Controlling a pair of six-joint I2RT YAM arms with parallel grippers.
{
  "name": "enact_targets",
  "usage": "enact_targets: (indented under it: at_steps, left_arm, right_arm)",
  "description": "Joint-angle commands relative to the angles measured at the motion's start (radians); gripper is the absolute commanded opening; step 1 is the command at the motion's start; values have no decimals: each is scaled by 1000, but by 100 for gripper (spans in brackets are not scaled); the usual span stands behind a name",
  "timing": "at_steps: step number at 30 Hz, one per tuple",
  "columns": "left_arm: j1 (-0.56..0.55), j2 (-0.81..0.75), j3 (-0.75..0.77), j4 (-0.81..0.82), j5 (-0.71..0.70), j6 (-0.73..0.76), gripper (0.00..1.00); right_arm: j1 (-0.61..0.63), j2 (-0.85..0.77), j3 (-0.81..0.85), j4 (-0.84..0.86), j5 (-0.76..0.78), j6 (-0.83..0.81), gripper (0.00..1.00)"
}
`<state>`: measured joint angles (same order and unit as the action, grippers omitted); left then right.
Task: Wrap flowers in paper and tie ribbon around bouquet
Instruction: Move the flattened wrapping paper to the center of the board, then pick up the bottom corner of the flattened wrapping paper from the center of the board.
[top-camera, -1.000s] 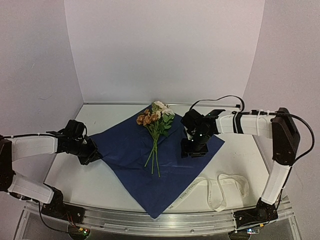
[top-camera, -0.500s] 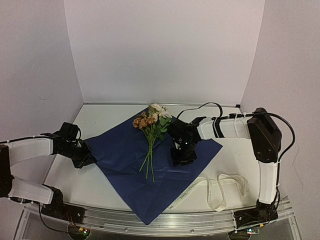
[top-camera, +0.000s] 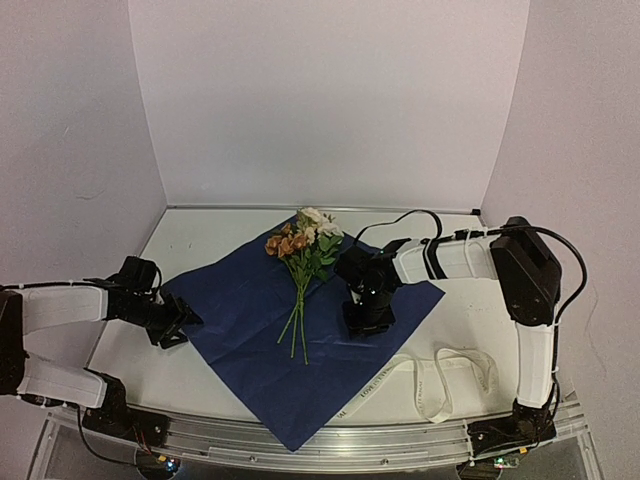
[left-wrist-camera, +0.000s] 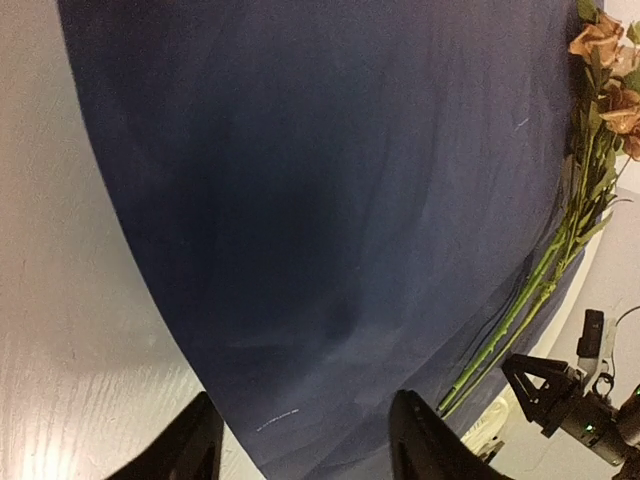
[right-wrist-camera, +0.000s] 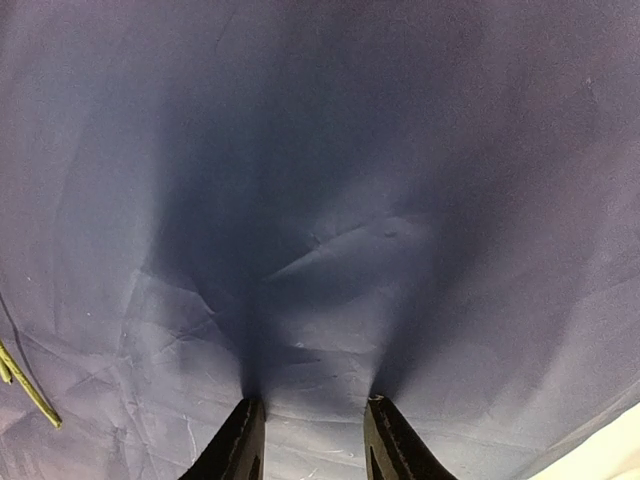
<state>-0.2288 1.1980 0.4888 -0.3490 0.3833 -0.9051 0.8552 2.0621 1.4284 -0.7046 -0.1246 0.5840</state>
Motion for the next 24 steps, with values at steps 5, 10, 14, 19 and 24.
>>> enact_targets:
  at_steps: [5,10,14,19,24]
  left_arm:
    - [-59,-49,-108,164,21,-121,69]
    - [-157,-74,-145,212,-22,-226,70]
    - [-247,-93,-159,211,-75,-330,68]
    - [-309,-148,-161,158,-119,-422,64]
    - [-358,-151,-153,156,-131,-477,61]
  right_arm:
    - [10,-14,-17,8,2,16,34]
    - [15,-38,-28,13,3,16,35]
    - [21,-81,-45,13,7,-6,38]
    - [33,-157,-67,13,14,-62,47]
    - [64,-232,-81,13,30,-147,60]
